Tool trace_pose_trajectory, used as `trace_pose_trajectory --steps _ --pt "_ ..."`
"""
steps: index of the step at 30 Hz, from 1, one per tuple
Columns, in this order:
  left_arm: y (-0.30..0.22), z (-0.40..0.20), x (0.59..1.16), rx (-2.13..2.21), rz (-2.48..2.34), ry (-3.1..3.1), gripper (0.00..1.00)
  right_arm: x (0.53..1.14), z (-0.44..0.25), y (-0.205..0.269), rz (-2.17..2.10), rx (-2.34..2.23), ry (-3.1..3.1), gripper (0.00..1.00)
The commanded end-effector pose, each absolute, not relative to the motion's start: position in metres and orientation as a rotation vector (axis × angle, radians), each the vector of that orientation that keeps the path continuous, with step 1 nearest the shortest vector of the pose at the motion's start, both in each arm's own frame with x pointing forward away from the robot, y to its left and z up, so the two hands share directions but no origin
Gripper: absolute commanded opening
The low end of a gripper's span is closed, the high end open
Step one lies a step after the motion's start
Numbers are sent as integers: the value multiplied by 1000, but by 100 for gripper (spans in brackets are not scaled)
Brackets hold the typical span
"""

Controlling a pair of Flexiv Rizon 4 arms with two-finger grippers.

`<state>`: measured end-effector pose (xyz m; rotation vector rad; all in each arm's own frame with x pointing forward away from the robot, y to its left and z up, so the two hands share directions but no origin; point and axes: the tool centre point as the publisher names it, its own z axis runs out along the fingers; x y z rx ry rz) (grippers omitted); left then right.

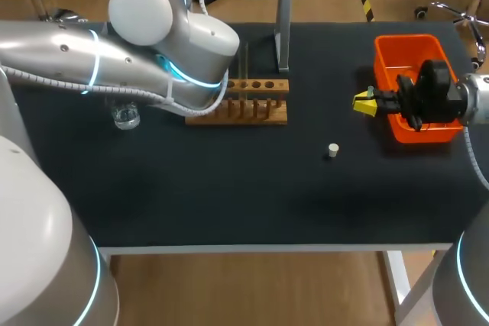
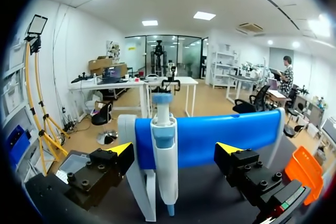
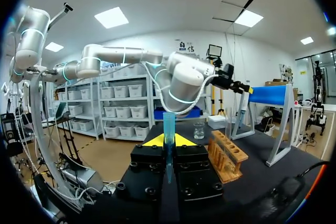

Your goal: Invert the test tube, pick up the pipette, mount the tip to pipette, aspirate from beaker and dispense into the tube, eject the tip, return the pipette, and cap with the stopper.

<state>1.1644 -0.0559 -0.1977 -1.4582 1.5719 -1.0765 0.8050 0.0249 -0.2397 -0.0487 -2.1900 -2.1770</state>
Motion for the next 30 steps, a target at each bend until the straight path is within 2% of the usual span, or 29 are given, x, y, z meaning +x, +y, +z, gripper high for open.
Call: trace_pose_trajectory --steps 1,26,28,29,30 --pt "-57 -199 1170 -1453 -1081 1575 100 805 -240 24 -2176 -47 -2190 0" --pt "-59 -201 1177 -1465 -1075 1571 100 805 -240 24 -2176 -47 -2190 0" --pt "-59 -201 1177 -1467 -1074 1570 92 805 -240 24 -2176 -47 -2190 0" --pt "-59 -201 1176 -1468 -1074 1570 94 805 -240 24 -2176 -47 -2190 0" --pt "-59 -201 1176 -1469 -1074 1569 80 805 -240 24 -2176 -47 -2190 0"
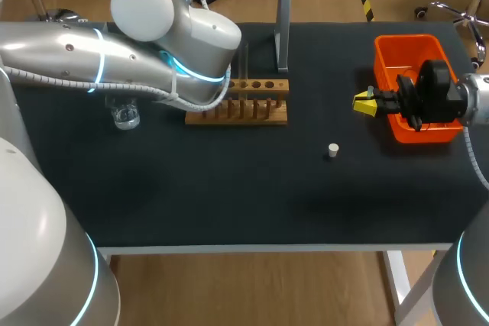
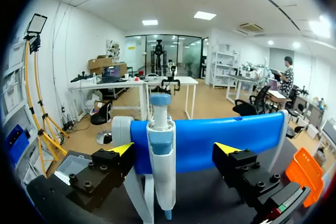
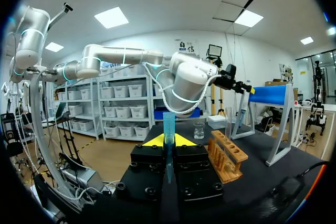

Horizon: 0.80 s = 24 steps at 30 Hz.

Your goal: Invert the test tube, pick up the pipette, mount the tip to pipette, aspirate from beaker and dispense into the tube, eject the tip, return the pipette, and cap with the stopper.

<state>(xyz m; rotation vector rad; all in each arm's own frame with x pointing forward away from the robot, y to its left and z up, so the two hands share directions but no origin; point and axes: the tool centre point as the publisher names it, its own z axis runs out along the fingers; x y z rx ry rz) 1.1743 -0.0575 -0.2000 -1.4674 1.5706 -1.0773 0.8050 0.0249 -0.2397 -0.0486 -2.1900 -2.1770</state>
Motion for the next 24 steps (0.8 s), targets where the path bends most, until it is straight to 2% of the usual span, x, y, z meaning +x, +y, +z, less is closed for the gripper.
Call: trace_pose_trajectory --steps 1,3,4,5,8,14,15,17,19,21,22,24 --pt "-59 -202 1176 -1471 -1074 1568 72 805 -240 24 -2176 -47 -2190 0" --pt "-59 -202 1175 -1473 -1074 1567 71 805 -240 24 -2176 -47 -2190 0" --pt "-59 -202 1175 -1474 -1074 1566 49 805 -240 24 -2176 -47 -2190 0" --pt "-58 -202 1175 -1476 -1073 1565 47 805 -240 24 -2176 -47 -2190 0" --pt "-57 -204 1174 -1480 -1069 1561 49 805 -240 24 -2176 -47 -2190 0" --pt "-54 -207 1172 -1491 -1060 1559 68 805 -240 24 -2176 -47 -2190 0" --pt "-54 -207 1171 -1492 -1060 1559 68 805 -240 24 -2176 -47 -2190 0" --pt "-54 -207 1171 -1493 -1061 1558 68 805 -240 24 -2176 -47 -2190 0" --pt "-54 -208 1172 -1494 -1062 1557 60 805 -240 24 -2176 -47 -2190 0" --pt "-54 -208 1172 -1495 -1064 1557 59 805 -240 24 -2176 -47 -2190 0" --pt "-54 -208 1172 -1495 -1064 1557 49 805 -240 24 -2176 -47 -2190 0" --pt "-54 -208 1172 -1496 -1065 1557 44 805 -240 24 -2176 -47 -2190 0"
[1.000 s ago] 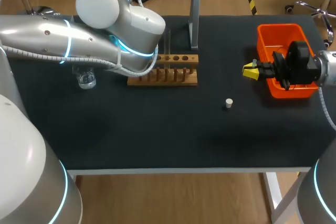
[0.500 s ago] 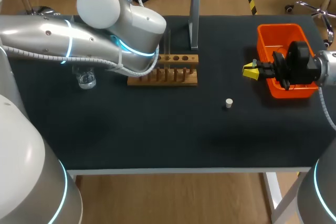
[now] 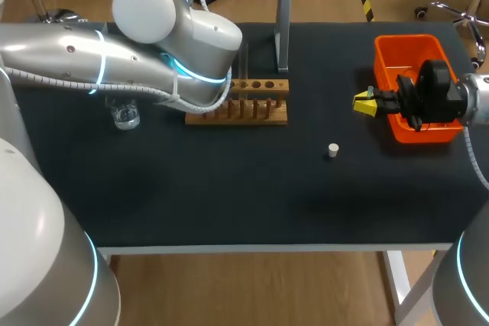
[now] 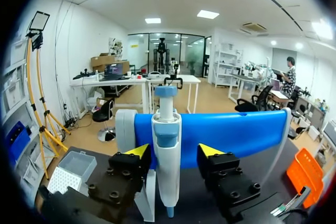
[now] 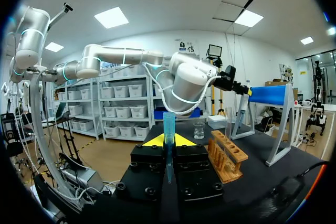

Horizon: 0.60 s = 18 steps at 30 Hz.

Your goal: Invert the test tube, pick up the pipette, mount the tip to pipette, aspirate from beaker and dispense into the tube, eject the tip, return the pipette, and cap with the stopper.

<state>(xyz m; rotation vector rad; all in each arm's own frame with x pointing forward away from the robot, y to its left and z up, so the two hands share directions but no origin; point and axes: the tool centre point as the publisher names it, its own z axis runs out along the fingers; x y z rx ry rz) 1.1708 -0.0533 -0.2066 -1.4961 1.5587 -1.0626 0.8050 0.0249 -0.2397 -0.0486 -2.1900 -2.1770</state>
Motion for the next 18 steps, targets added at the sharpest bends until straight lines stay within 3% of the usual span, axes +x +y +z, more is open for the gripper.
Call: trace_pose_trajectory --steps 1,4,7,9,18 --pt "-54 -208 1172 -1496 -1066 1556 40 805 -240 24 -2176 -47 -2190 0" --pt "-54 -209 1172 -1497 -1066 1557 36 805 -240 24 -2176 -47 -2190 0" --pt "-53 -210 1172 -1501 -1064 1556 20 805 -240 24 -2176 -47 -2190 0" --pt "-53 -211 1172 -1504 -1063 1555 0 805 -240 24 -2176 -47 -2190 0" --pt "-51 -212 1171 -1509 -1060 1550 0 805 -240 24 -2176 -47 -2190 0"
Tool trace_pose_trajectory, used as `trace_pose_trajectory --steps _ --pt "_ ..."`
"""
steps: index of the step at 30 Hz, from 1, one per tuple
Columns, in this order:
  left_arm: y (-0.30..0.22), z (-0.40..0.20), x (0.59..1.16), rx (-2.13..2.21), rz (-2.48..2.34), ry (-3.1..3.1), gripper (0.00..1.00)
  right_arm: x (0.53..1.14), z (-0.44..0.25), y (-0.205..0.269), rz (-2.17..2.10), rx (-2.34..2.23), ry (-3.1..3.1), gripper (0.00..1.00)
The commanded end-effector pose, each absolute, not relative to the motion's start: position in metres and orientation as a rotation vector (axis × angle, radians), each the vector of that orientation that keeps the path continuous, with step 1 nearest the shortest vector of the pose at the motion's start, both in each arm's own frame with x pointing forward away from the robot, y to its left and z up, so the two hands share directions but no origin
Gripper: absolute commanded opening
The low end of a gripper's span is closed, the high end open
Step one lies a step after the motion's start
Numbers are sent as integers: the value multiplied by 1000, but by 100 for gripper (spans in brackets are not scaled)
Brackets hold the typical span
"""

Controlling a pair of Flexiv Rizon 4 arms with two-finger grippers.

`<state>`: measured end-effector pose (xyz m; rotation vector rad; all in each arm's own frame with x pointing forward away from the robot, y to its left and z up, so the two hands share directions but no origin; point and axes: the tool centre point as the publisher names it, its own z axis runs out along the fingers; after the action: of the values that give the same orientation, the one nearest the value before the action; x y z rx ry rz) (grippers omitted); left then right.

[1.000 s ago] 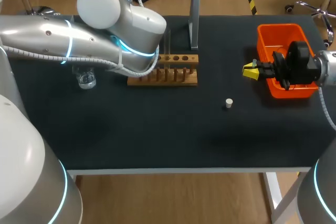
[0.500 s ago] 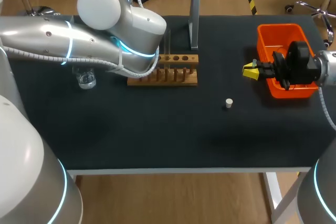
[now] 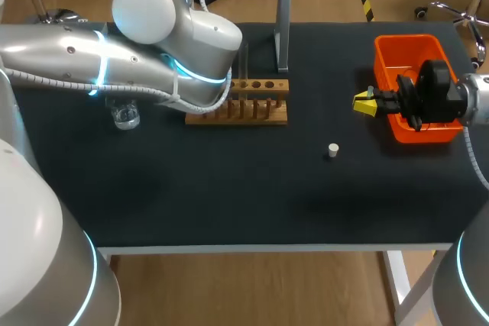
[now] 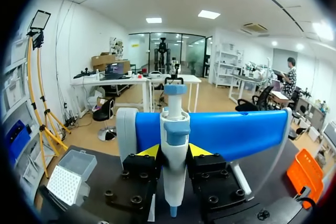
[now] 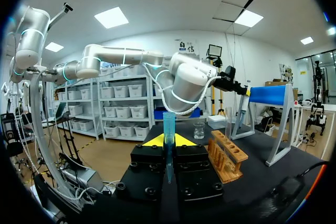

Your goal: Invert the test tube, pick up the pipette, mount the tip to pipette, aspirate from beaker and dispense into the tube, eject the tip, return the pipette, and cap with the stopper.

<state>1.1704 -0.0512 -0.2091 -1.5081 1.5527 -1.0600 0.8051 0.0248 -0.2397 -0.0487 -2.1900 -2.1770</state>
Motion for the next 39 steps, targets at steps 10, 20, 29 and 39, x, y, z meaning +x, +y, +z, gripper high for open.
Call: trace_pose_trajectory --steps 10,20,29,39 --pt "-50 -199 1170 -1483 -1065 1537 0 805 -240 24 -2176 -47 -2190 0" --pt "-48 -174 1174 -1432 -1064 1522 0 805 -240 24 -2176 -47 -2190 0" --pt "-45 -154 1173 -1397 -1052 1524 0 805 -240 24 -2176 -47 -2190 0" --pt "-41 -130 1158 -1308 -1069 1610 0 805 -240 24 -2176 -47 -2190 0"
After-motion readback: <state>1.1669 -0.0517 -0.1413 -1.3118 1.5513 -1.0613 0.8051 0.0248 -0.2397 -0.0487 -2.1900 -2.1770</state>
